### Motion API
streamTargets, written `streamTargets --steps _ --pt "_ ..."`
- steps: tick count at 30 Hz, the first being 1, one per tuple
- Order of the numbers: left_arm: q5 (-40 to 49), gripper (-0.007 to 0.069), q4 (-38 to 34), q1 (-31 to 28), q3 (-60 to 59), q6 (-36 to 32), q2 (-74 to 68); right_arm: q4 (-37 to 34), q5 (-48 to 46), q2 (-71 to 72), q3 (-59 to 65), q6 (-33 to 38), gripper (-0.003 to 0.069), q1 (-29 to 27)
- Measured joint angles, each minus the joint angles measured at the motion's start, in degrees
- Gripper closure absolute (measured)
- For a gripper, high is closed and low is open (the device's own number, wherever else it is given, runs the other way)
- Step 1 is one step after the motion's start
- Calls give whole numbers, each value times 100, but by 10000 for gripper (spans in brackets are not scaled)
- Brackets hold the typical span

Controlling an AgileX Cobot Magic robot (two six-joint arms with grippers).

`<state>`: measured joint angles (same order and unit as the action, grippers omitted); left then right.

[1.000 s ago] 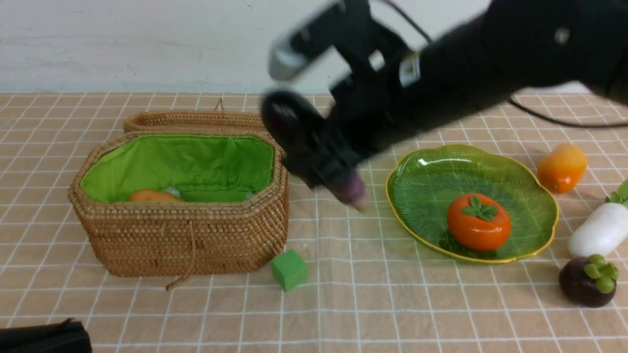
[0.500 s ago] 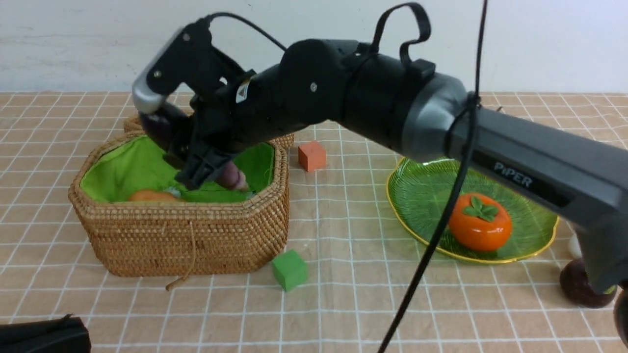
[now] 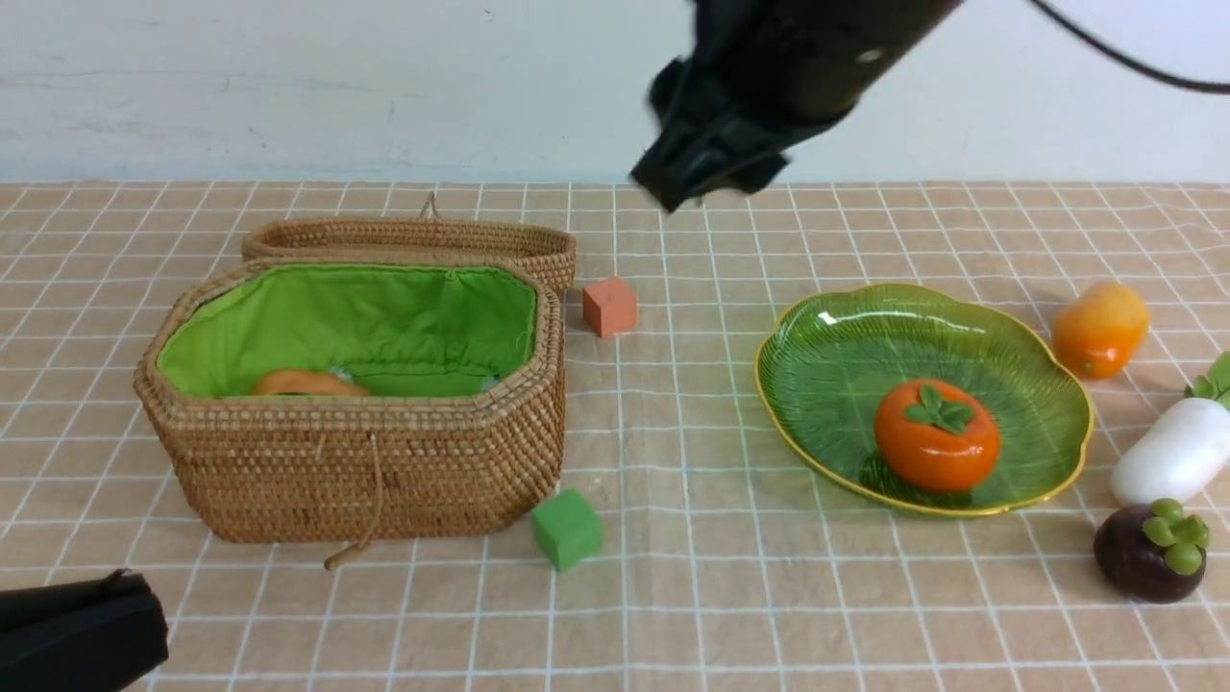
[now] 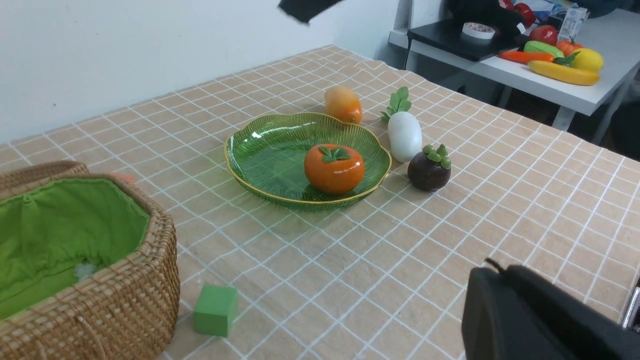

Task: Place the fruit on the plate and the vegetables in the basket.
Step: Use the right arm to grab a mangosteen and put it into the right plate

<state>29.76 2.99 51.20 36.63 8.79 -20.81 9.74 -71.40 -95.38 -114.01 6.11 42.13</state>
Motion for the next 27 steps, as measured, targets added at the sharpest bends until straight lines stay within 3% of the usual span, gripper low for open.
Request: streamTargets --steps 2,4,7,9,10,11,12,14,16,17,18,19,21,24,27 --pt "0 628 -8 0 0 5 0 34 -5 437 359 -484 577 -151" --pt "0 628 -27 0 0 5 0 34 -5 927 935 -1064 650 -365" --pt "0 628 -27 0 0 5 0 41 -5 1573 1984 -1652 671 -817" --pt "0 627 -27 0 0 5 0 102 -12 2177 3188 -2155 659 -1527" --pt "0 627 -27 0 0 5 0 108 -12 2209 3288 -2218 654 -1527" --pt "0 627 -27 0 0 5 0 82 89 2387 4221 -2444 616 -2165" --pt "0 627 -27 0 0 5 0 81 153 2394 4307 -2464 610 -2230" --pt "6 627 -27 0 0 0 0 -172 666 2346 5076 -2556 518 -2912" --pt "10 627 -7 0 -24 -52 0 -465 1312 2125 5568 -2301 370 -3462" --pt "10 627 -7 0 -26 -60 0 -516 1371 2100 5628 -2301 370 -3548" --pt "0 627 6 0 -72 -141 0 -725 1847 1853 5783 -1988 240 -3857" --pt "0 627 16 0 -97 -183 0 -843 2046 1695 5821 -1849 156 -4020" --pt "0 627 20 0 -124 -225 0 -1064 2335 1394 5832 -1610 50 -4268" --pt "-7 627 24 0 -132 -260 0 -1210 2655 974 5832 -1364 -8 -4448" --pt "-22 627 30 0 -132 -267 0 -1232 2953 566 5832 -1253 -15 -4532"
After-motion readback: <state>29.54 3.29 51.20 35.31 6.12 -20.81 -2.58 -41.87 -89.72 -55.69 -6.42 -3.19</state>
